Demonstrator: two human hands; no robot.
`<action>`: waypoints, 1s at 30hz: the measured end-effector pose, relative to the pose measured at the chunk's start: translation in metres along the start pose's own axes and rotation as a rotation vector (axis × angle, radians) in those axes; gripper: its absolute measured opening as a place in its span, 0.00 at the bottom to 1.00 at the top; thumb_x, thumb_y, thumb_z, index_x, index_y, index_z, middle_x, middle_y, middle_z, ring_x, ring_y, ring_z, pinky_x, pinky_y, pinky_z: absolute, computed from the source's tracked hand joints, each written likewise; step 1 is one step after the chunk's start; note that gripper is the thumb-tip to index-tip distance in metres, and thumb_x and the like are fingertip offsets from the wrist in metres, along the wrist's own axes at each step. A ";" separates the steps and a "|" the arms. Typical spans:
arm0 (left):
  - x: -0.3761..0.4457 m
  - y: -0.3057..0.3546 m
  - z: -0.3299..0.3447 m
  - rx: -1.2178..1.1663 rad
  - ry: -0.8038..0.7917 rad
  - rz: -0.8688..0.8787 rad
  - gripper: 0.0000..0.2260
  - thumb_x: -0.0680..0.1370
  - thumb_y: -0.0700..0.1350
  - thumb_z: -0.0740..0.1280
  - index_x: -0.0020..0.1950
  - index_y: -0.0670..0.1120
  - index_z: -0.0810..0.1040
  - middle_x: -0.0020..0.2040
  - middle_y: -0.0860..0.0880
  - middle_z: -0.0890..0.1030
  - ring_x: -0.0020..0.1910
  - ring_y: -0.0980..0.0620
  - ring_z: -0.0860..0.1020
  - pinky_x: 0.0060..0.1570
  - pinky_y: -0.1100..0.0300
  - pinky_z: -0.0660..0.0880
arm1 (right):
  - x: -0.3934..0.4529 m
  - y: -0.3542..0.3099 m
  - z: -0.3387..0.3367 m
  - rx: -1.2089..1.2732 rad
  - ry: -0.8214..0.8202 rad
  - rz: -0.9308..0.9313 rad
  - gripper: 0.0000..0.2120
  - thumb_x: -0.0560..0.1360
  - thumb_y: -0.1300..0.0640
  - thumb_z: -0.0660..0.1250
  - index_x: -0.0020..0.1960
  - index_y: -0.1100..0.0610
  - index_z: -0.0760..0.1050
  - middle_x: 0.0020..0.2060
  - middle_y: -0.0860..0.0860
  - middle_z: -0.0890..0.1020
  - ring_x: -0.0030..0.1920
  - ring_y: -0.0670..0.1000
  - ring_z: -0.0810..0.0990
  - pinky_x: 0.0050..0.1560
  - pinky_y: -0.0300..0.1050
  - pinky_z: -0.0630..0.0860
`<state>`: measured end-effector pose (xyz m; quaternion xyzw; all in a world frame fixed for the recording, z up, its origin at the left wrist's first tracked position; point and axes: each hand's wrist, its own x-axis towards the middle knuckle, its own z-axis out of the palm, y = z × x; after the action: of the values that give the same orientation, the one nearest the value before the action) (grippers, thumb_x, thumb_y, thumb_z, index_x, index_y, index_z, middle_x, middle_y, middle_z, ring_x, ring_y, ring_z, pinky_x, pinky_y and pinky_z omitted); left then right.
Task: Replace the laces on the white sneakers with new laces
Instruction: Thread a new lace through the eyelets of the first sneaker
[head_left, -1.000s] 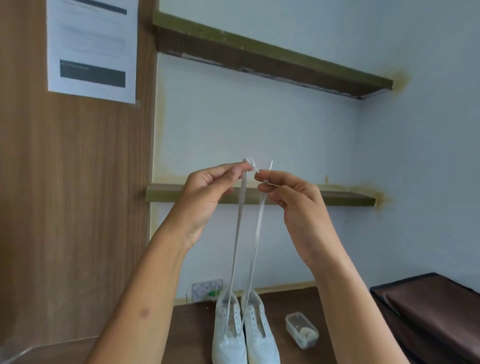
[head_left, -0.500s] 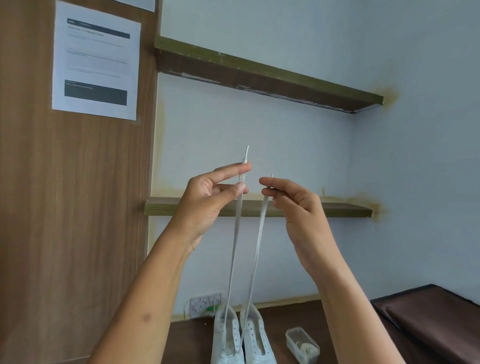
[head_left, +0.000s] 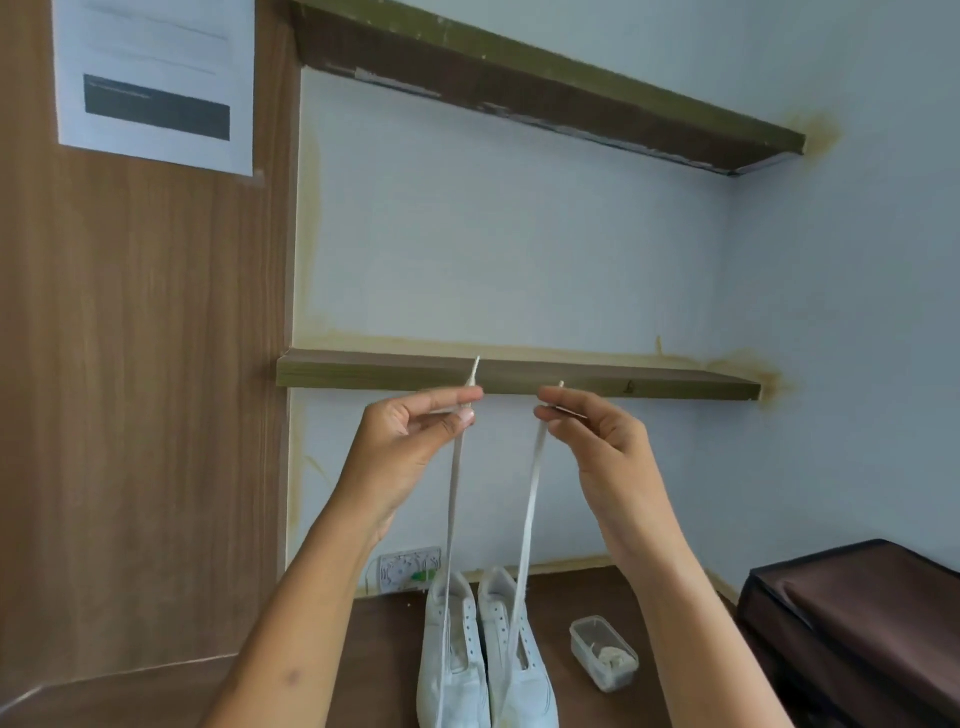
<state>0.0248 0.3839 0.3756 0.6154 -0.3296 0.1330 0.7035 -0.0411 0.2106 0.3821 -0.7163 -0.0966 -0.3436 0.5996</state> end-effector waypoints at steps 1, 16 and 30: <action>-0.002 -0.011 -0.001 0.017 0.016 -0.020 0.10 0.76 0.40 0.71 0.55 0.48 0.85 0.52 0.54 0.85 0.53 0.60 0.82 0.47 0.78 0.70 | 0.000 0.012 0.000 -0.024 0.021 0.014 0.15 0.79 0.65 0.62 0.61 0.52 0.78 0.52 0.49 0.84 0.53 0.38 0.80 0.43 0.23 0.70; -0.080 -0.280 -0.024 0.450 0.070 -0.499 0.12 0.74 0.35 0.73 0.47 0.54 0.82 0.54 0.49 0.83 0.46 0.51 0.82 0.49 0.59 0.78 | -0.059 0.284 0.021 -0.458 -0.086 0.476 0.17 0.78 0.62 0.67 0.65 0.57 0.72 0.63 0.51 0.74 0.60 0.47 0.76 0.57 0.41 0.74; -0.101 -0.364 0.016 0.858 -0.097 -0.586 0.38 0.70 0.59 0.76 0.75 0.50 0.67 0.73 0.58 0.66 0.64 0.54 0.75 0.55 0.59 0.76 | -0.075 0.378 0.056 -0.865 -0.195 0.397 0.10 0.80 0.58 0.65 0.40 0.57 0.75 0.41 0.48 0.77 0.36 0.43 0.74 0.34 0.33 0.70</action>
<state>0.1601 0.3155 0.0288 0.9202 -0.0918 0.0250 0.3797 0.1318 0.1835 0.0348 -0.9333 0.1381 -0.1625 0.2888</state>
